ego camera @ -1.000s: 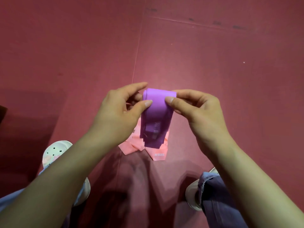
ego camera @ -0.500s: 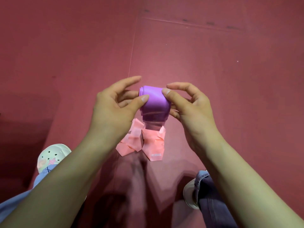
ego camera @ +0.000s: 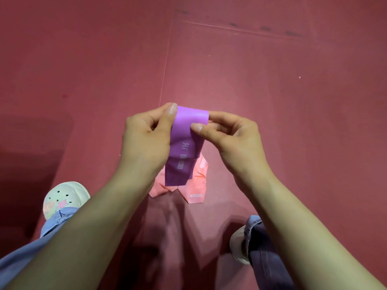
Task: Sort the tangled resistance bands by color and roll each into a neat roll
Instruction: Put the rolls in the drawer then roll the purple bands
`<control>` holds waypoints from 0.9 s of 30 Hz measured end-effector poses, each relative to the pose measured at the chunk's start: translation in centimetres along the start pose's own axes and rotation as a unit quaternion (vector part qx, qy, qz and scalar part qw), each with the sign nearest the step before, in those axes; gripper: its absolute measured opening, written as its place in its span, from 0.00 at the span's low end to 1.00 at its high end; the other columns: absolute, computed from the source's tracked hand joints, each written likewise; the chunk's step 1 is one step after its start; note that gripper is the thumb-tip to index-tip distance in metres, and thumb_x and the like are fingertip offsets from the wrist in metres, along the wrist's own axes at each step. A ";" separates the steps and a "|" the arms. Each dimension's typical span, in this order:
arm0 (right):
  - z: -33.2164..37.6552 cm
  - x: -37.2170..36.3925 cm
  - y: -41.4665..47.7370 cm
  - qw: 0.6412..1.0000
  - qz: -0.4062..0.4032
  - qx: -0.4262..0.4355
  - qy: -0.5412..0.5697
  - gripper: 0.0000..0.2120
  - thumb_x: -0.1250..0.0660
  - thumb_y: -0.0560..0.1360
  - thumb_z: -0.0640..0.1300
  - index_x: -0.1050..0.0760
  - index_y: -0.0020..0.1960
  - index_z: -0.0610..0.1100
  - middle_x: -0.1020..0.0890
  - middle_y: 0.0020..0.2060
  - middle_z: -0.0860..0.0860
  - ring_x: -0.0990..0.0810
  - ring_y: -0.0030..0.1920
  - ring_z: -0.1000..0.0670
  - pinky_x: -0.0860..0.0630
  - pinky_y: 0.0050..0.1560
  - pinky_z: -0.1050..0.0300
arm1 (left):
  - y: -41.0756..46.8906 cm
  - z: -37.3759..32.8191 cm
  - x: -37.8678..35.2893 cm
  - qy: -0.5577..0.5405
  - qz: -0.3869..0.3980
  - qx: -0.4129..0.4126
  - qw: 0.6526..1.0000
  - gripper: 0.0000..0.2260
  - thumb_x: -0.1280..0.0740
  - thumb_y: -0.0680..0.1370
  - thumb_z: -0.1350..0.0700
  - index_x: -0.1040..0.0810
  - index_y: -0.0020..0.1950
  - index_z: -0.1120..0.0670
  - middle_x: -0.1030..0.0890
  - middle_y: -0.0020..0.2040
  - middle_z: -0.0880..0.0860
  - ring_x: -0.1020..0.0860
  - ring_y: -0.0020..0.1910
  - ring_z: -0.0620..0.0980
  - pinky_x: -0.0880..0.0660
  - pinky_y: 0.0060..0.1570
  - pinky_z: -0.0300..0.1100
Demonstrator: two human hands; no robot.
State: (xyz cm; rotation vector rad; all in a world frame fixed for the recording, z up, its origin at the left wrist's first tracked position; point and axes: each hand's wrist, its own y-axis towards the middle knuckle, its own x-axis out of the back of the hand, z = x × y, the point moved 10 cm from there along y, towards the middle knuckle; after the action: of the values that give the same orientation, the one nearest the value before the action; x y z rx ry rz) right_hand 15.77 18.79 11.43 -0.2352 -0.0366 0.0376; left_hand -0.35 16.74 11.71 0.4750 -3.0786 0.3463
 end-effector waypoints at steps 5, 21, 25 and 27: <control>-0.2 0.6 0.0 0.998 -0.017 0.001 -0.053 0.11 0.24 0.69 0.42 0.18 0.50 0.41 0.16 0.46 0.48 0.19 0.50 0.53 0.24 0.55 0.57 | -0.2 0.0 -0.7 0.029 0.034 -0.011 0.999 0.11 0.35 0.80 0.57 0.20 0.60 0.55 0.19 0.58 0.50 0.20 0.52 0.41 0.23 0.52 0.35; 0.0 0.2 -0.4 0.998 -0.012 -0.037 0.043 0.32 0.31 0.73 0.57 0.29 0.50 0.24 0.23 0.41 0.32 0.29 0.41 0.48 0.28 0.46 0.42 | -0.6 -1.1 -0.8 -0.006 0.039 -0.037 0.999 0.06 0.26 0.72 0.60 0.16 0.47 0.57 0.14 0.41 0.50 0.19 0.38 0.40 0.26 0.40 0.30; -0.4 -0.3 -0.6 0.998 0.004 -0.057 0.017 0.31 0.31 0.72 0.58 0.26 0.51 0.27 0.22 0.46 0.29 0.27 0.42 0.48 0.26 0.53 0.37 | -0.5 -0.5 0.0 -0.002 0.009 -0.016 1.000 0.02 0.26 0.72 0.56 0.16 0.41 0.55 0.16 0.33 0.46 0.22 0.32 0.39 0.28 0.33 0.29; -0.5 -0.3 -0.5 0.999 0.009 -0.049 0.007 0.23 0.27 0.69 0.53 0.23 0.55 0.36 0.17 0.46 0.43 0.20 0.43 0.52 0.21 0.48 0.49 | -0.5 -0.5 0.3 0.006 -0.012 -0.012 1.000 0.06 0.26 0.72 0.55 0.17 0.38 0.56 0.21 0.26 0.44 0.26 0.26 0.37 0.31 0.28 0.27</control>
State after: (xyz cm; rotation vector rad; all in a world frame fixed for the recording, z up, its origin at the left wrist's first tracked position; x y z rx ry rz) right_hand 15.48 18.20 11.04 -0.3347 -0.0226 0.0519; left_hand -0.51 16.24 12.33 0.5078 -3.0596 0.3117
